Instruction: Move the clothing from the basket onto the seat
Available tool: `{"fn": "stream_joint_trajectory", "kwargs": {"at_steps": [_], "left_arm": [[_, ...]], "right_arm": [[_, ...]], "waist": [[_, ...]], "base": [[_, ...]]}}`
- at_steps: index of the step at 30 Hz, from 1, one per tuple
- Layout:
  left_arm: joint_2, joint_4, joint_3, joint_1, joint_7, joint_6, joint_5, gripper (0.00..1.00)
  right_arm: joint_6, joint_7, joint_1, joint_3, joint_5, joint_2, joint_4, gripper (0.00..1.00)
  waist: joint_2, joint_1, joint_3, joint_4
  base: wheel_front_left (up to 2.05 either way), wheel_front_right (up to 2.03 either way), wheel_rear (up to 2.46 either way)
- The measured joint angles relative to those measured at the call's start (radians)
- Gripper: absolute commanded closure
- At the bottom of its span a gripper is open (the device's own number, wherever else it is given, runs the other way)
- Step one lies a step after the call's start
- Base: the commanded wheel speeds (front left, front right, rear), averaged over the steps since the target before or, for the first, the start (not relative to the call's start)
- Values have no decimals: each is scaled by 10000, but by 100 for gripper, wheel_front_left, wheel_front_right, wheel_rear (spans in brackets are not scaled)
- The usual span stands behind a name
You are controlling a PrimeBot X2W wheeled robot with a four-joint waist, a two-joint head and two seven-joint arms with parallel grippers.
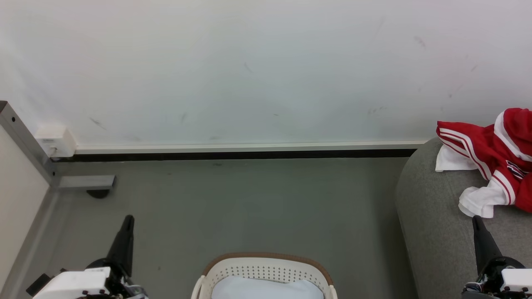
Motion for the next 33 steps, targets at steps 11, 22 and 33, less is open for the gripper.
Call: {"fn": "stream_joint_trajectory", "kwargs": {"at_steps": [11, 22, 33], "left_arm": [[-2, 0, 0, -3, 0, 0, 0, 100], [-2, 0, 0, -4, 0, 0, 0, 100], [-2, 0, 0, -4, 0, 0, 0, 100]], "right_arm": [[0, -38, -2, 67, 73, -75, -8, 100], [0, -94, -2, 146, 174, -128, -12, 100], [0, -169, -2, 251, 259, -192, -17, 100]], "waist": [[0, 0, 0, 0], [0, 0, 0, -1], [0, 0, 0, -1]], "base": [[0, 0, 0], [0, 0, 0], [0, 0, 0]]}}
